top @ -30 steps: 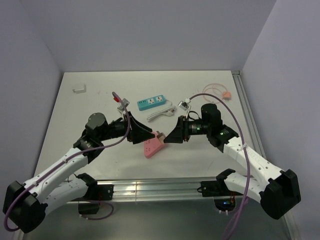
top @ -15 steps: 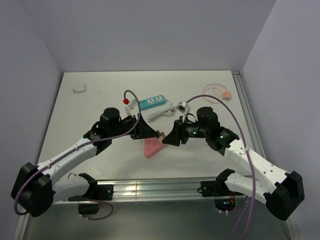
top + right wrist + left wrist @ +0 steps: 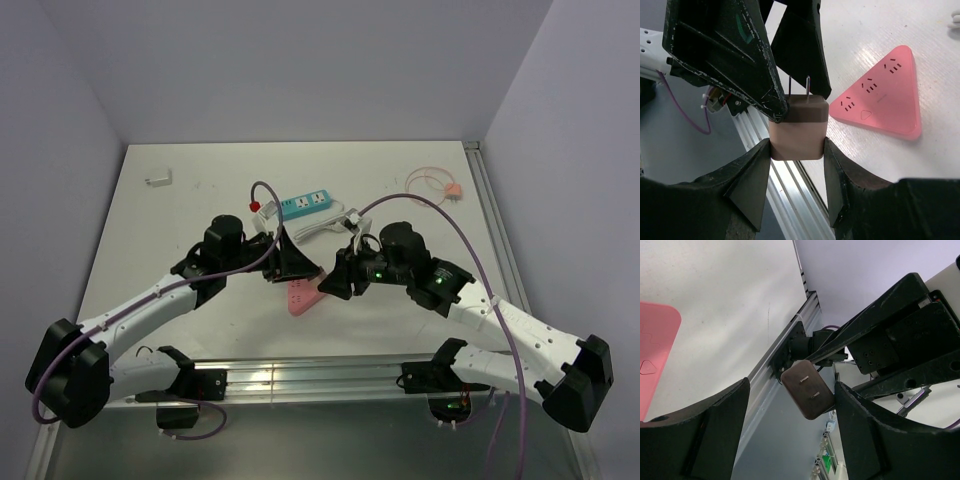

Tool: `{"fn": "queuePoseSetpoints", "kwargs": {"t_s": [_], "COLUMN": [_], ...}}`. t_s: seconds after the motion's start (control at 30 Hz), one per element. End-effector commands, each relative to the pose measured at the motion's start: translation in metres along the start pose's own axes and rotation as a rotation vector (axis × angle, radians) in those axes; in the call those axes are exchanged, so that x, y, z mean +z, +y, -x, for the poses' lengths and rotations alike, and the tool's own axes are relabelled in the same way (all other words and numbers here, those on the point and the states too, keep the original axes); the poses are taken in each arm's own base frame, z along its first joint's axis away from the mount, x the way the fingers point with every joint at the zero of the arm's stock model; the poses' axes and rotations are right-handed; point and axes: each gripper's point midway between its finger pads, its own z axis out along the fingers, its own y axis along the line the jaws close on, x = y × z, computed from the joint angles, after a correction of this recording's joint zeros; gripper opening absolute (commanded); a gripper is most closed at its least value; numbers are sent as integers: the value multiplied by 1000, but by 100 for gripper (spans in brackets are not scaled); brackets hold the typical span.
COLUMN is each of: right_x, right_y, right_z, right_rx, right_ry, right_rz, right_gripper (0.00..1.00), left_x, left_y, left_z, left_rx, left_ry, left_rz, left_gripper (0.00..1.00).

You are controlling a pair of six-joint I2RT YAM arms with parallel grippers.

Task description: Insert the plug

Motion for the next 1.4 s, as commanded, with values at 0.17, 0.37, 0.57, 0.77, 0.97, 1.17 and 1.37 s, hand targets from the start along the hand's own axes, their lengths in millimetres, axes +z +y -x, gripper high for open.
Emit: {"fn": "queuePoseSetpoints", "kwargs": {"t_s": [0.17, 0.37, 0.57, 0.77, 0.97, 1.17, 1.37], "right_x": [-6, -9, -8, -4, 0, -16, -36], "right_y": [23, 27, 28, 18, 8, -4, -15], "right_z": [43, 55, 64, 68, 69, 72, 80], "right_rx": [-89, -111, -138, -117, -70, -9, 140], "right_ry": [-145, -189, -219, -219, -207, -235, -282], "right_rz": [36, 32, 8, -52, -107, -214, -334], "right_gripper": [0, 0, 0, 3, 38, 100, 100], "left_x": [-4, -2, 0, 0, -2, -9, -19], "left_y": [-11, -20, -27, -29, -29, -39, -51], "left_z": [0, -8, -15, -17, -17, -4, 11], "left_rx": [8, -20, -13, -6, -3, 69, 128], "left_ry": [-11, 39, 80, 88, 65, -18, -119], "left_rz": [-37, -129, -179, -192, -201, -181, -171], "left_gripper": [68, 56, 44, 1, 0, 0, 0]}}
